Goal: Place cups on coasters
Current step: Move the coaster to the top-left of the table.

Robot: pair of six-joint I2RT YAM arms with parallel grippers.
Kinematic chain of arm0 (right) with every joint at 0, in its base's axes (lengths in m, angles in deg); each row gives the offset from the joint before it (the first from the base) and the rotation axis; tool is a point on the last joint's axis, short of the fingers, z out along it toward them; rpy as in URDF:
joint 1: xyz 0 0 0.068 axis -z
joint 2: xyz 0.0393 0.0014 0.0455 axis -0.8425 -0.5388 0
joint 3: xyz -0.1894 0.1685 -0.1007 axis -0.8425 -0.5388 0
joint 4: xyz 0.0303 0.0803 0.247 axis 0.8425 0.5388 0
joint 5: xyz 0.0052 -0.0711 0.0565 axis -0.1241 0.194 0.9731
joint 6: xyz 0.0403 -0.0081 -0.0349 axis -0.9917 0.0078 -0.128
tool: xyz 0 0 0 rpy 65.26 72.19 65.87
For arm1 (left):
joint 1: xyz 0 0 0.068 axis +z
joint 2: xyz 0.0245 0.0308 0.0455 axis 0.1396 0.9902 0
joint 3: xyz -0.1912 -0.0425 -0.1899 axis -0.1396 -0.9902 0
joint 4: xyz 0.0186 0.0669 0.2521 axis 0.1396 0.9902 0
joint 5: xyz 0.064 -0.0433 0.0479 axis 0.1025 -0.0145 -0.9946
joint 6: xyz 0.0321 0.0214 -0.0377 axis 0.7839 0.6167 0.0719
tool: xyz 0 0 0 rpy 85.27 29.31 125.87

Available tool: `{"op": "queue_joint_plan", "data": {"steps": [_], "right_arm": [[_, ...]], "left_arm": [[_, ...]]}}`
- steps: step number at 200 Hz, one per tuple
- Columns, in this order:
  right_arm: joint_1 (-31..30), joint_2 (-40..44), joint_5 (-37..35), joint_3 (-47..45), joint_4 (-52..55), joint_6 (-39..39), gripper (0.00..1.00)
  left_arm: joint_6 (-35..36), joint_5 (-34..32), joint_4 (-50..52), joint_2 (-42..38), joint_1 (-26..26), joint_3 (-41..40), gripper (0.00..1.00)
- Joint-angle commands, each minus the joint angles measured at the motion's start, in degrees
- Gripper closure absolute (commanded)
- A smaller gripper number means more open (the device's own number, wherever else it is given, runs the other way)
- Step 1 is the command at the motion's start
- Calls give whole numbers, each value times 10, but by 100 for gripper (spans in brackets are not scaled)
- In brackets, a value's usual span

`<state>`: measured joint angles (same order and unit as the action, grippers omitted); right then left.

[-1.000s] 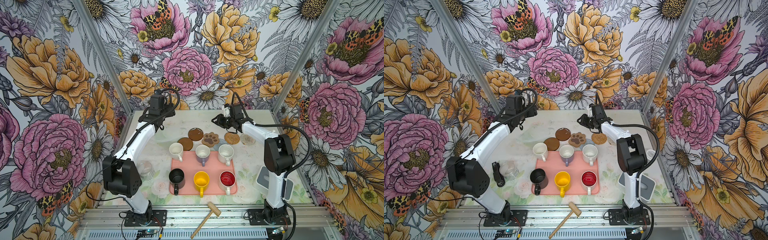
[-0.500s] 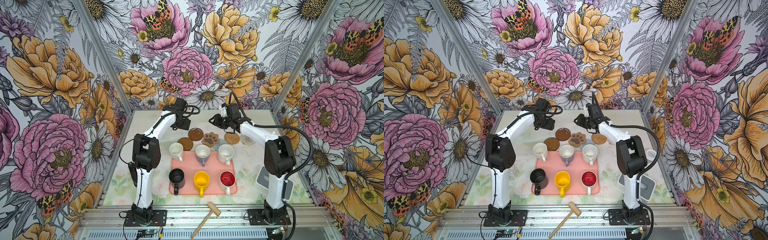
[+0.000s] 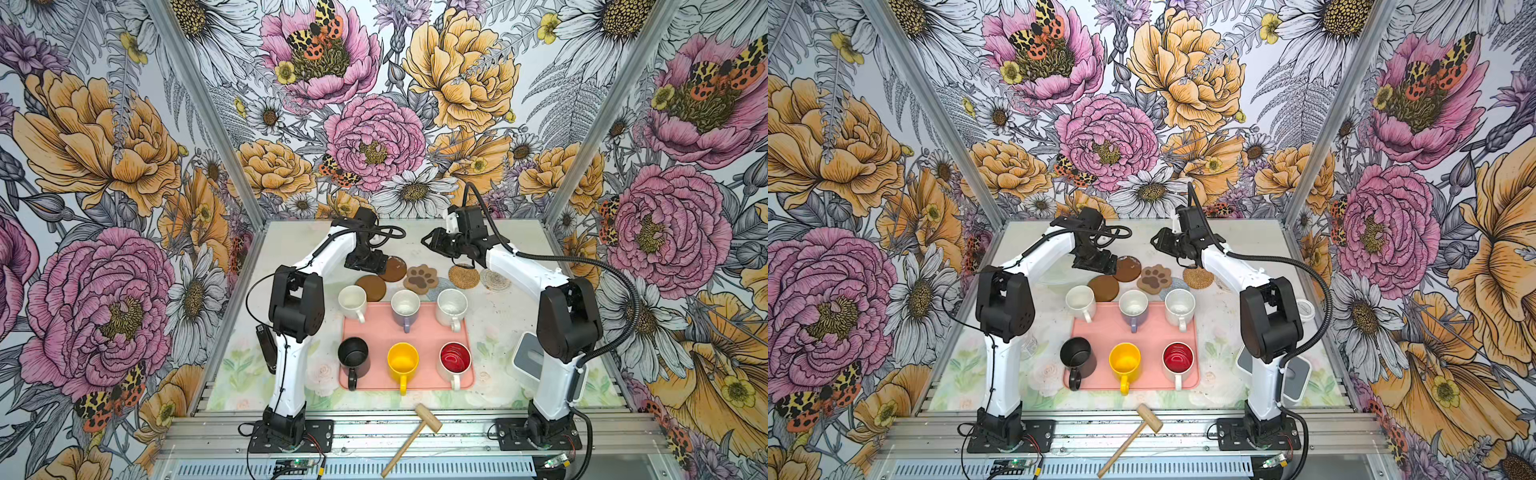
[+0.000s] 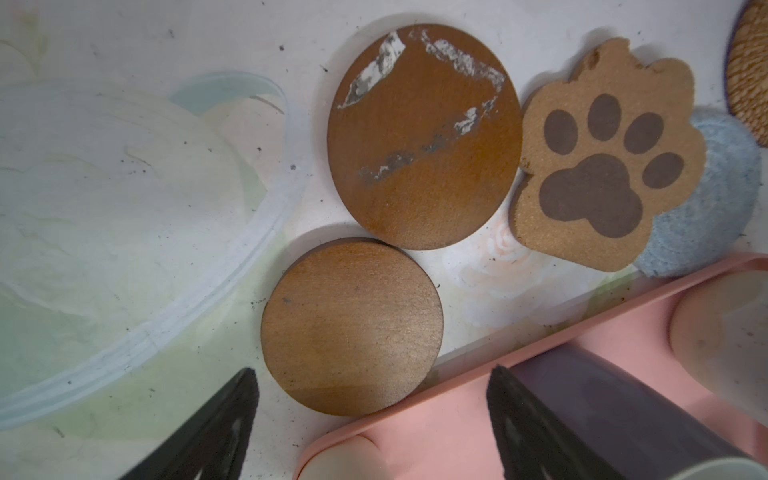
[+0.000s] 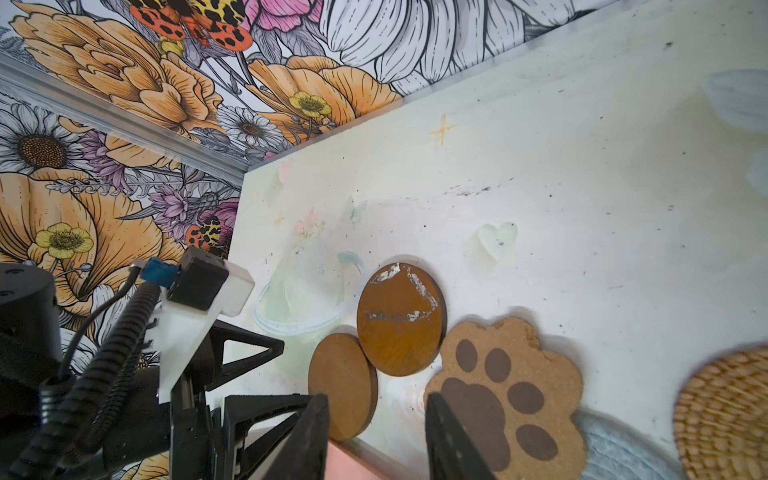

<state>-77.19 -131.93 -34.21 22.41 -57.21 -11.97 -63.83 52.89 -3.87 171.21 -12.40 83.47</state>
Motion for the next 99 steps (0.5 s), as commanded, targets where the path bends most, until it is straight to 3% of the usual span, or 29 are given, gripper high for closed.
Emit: {"op": "queue_joint_plan", "data": {"steps": [1,99], "right_arm": [[3,37,-18,-10,2,14,59],[7,49,-25,-31,1,18,58]], "left_arm": [[10,15,7,16,-2,-10,8],[13,-9,14,62,-9,-2,1]]}}
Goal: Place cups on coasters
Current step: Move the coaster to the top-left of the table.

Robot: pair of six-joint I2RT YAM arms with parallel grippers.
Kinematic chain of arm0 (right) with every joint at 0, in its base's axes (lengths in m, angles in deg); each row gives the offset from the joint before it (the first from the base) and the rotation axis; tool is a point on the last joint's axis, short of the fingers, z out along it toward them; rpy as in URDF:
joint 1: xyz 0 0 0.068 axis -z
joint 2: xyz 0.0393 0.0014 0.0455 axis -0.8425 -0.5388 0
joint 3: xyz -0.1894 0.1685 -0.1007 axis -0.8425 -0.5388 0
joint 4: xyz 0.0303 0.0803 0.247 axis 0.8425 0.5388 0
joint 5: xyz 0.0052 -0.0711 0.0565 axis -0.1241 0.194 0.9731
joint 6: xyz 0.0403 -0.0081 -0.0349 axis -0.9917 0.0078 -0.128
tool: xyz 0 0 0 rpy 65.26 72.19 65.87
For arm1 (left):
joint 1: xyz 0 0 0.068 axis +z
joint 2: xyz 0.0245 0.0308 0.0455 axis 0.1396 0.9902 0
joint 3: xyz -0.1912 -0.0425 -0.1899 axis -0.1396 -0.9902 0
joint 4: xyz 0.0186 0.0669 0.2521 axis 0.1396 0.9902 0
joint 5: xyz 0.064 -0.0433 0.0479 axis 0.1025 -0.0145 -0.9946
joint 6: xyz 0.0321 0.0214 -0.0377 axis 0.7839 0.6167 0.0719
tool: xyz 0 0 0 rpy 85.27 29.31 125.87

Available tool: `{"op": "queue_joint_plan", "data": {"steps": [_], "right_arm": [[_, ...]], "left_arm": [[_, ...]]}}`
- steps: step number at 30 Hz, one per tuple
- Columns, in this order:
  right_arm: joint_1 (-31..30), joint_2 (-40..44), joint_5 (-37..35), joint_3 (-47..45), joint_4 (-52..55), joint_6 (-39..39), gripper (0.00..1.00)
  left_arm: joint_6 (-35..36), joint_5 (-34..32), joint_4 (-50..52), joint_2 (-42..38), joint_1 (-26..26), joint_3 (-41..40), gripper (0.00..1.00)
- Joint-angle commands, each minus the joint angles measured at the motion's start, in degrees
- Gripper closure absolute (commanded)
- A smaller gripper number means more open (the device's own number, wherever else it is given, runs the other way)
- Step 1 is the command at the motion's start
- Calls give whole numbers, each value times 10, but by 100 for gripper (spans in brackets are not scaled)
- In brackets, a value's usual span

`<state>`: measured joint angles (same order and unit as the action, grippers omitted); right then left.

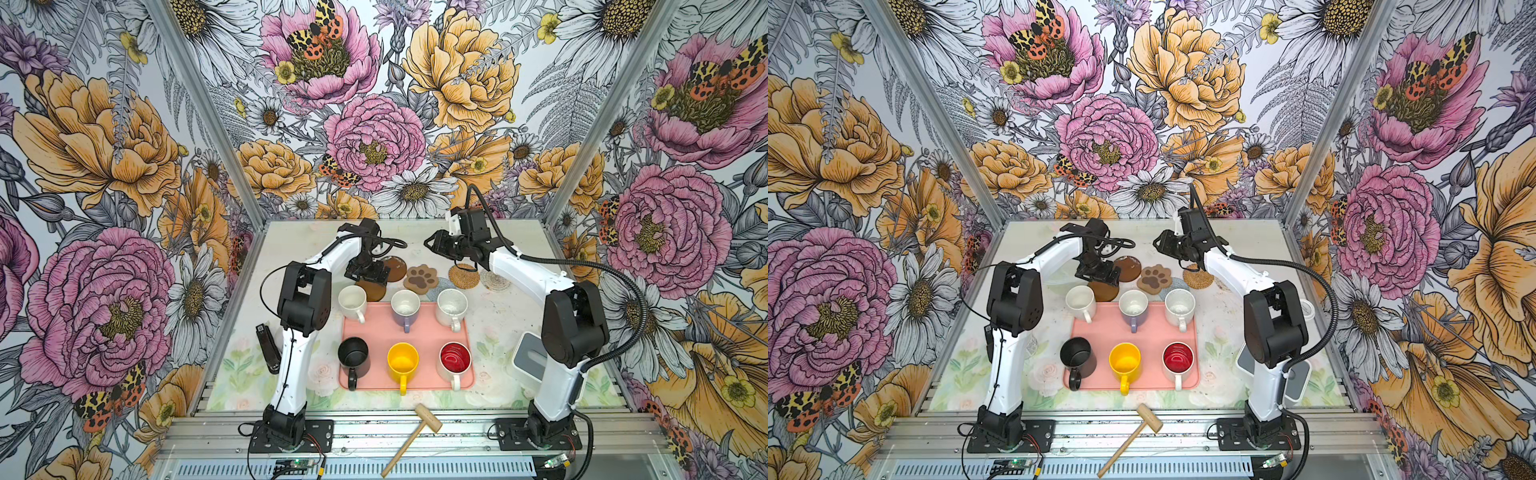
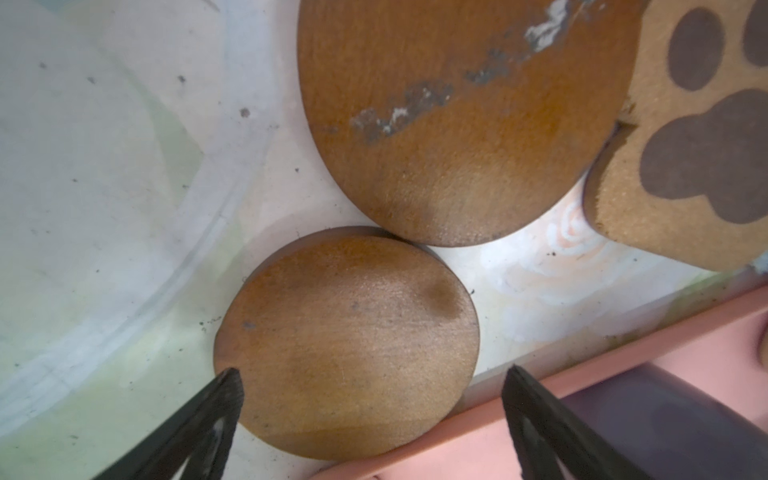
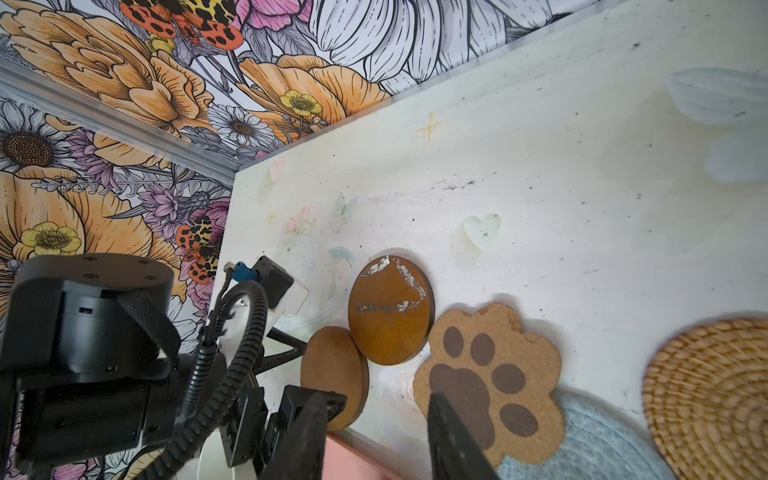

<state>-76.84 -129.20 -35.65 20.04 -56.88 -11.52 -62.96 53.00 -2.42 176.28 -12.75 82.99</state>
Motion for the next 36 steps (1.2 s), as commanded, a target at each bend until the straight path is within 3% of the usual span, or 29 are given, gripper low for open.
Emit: {"op": "queue_joint_plan", "data": {"steps": [1,21,36], "right_arm": [[4,22,-11,-8,-3,14,57],[12,22,-10,-18,-2,16,57],[15,26,-11,-23,-2,16,57]], "left_arm": [[4,-10,0,12,-6,3,1],[-36,-18,-1,48,-18,2,1],[-55,-62,0,74,-17,0,1]]}}
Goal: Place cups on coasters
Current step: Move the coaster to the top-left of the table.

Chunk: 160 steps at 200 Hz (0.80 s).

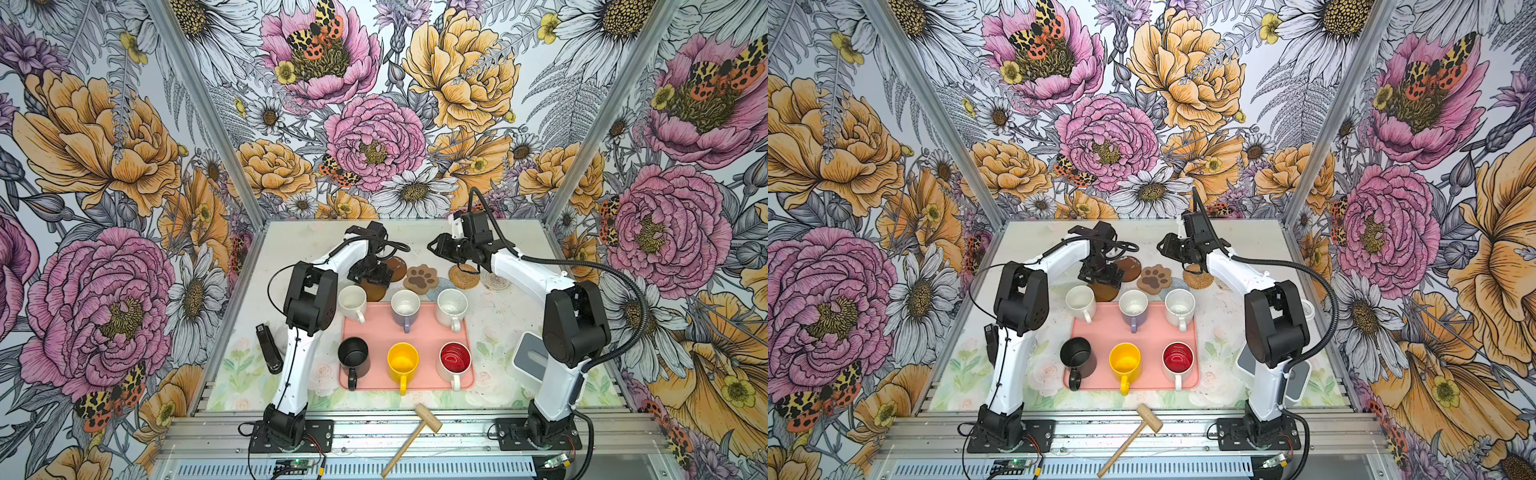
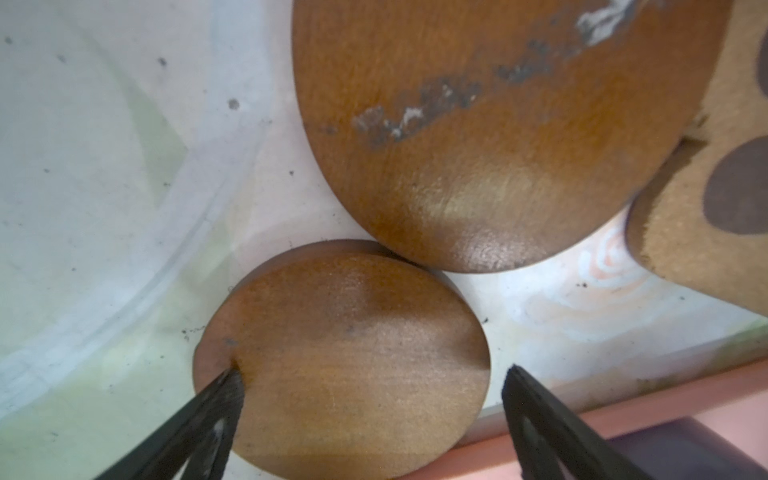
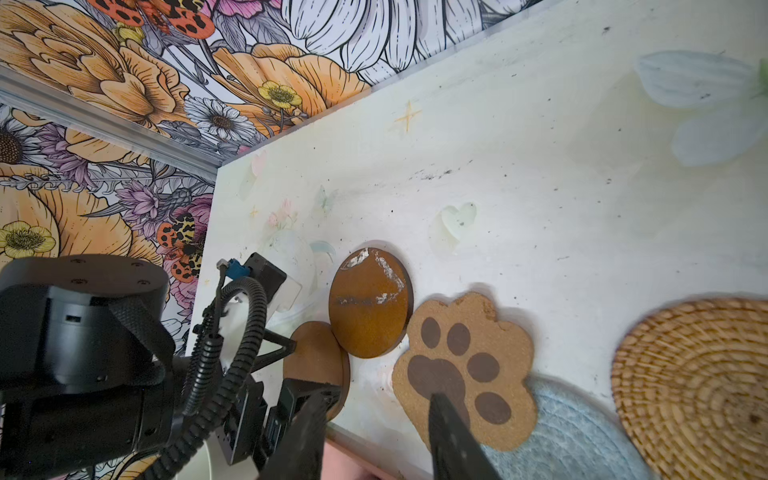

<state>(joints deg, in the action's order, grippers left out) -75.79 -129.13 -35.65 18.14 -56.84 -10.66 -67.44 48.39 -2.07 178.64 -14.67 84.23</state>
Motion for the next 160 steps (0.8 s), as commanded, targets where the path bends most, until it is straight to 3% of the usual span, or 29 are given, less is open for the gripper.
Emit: {"op": "queue_joint_plan", "data": {"steps": [1,50,160], "right_arm": [[4,26,-10,-5,-3,8,57],[7,31,-15,-12,-3,9,57],[12,35,-16,-19,-2,9,57]], "left_arm": [[-12,-23,-3,52,3,-12,1],[-21,-75,-3,66,14,-6,1],[-29,-83,-5,63,31,14,1]]}}
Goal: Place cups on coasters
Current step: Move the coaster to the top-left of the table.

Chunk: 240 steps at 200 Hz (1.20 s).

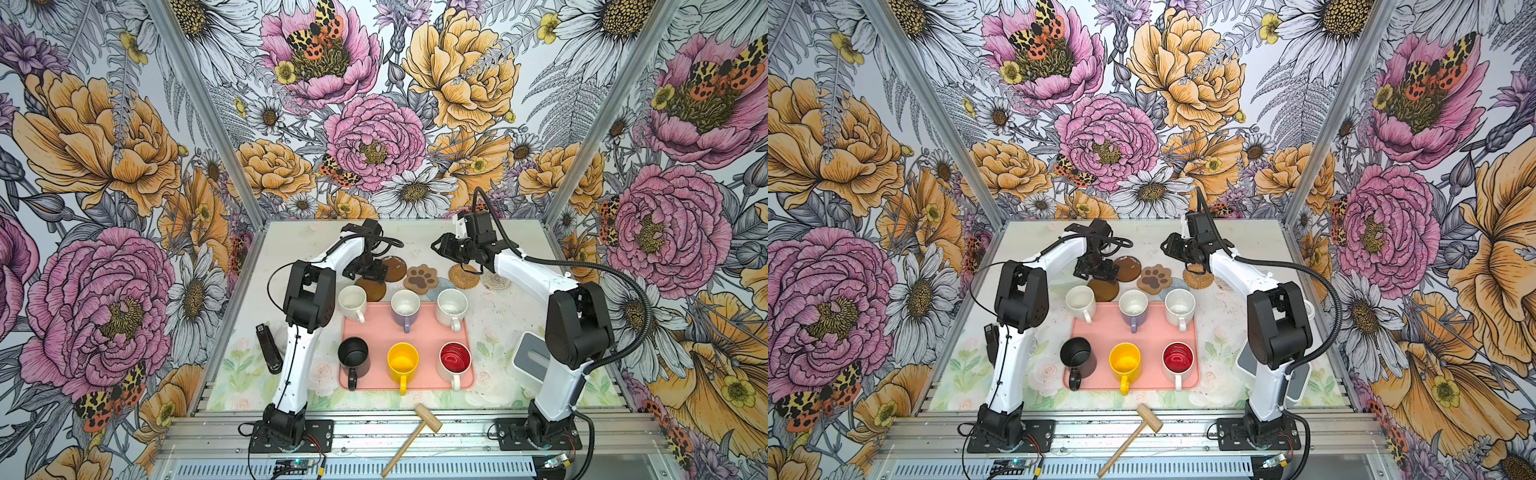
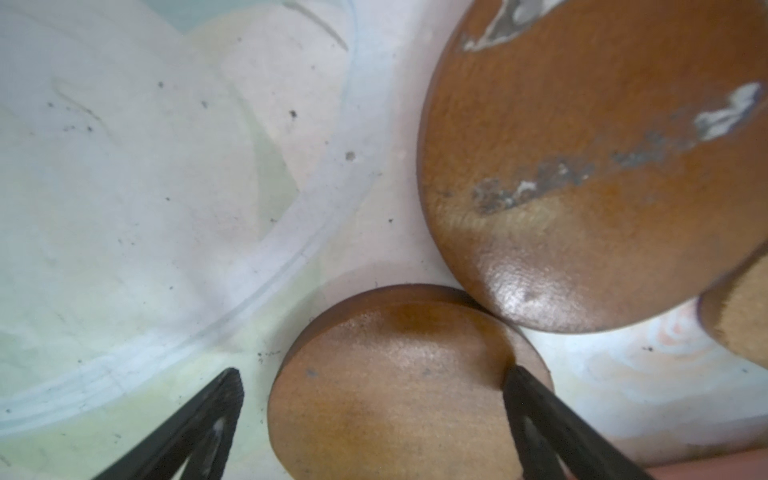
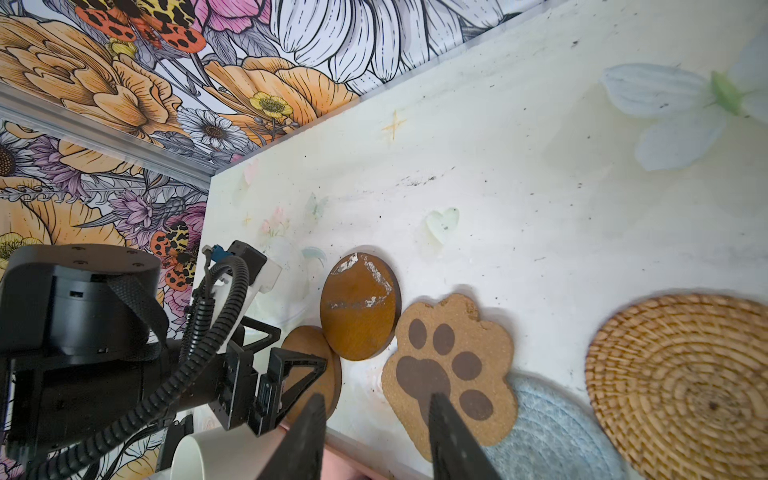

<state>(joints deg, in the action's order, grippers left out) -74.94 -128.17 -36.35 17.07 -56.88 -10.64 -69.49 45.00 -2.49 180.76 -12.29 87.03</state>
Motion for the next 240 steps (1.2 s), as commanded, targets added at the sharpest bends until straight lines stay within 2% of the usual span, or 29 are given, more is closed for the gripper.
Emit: {"op": "queue_joint_plan", "data": {"steps": [1,66,147,183,240], "right_arm": [[4,25,-9,-8,-2,8,57],[4,28,-7,-10,-2,8,57],[5,28,-5,-13,-2,10,57],[7,28,-5,-14,-2,9,57],[6,25,-4,-12,-3,8,57]], "left_arm": [[-9,-49,-1,41,7,-14,1],[-4,-7,0,2,-24,26,1],[5,-34,2,10,-40,-15,1],[3,-56,1,20,-34,-25,1],[-2,-62,0,24,9,-24,1]]}}
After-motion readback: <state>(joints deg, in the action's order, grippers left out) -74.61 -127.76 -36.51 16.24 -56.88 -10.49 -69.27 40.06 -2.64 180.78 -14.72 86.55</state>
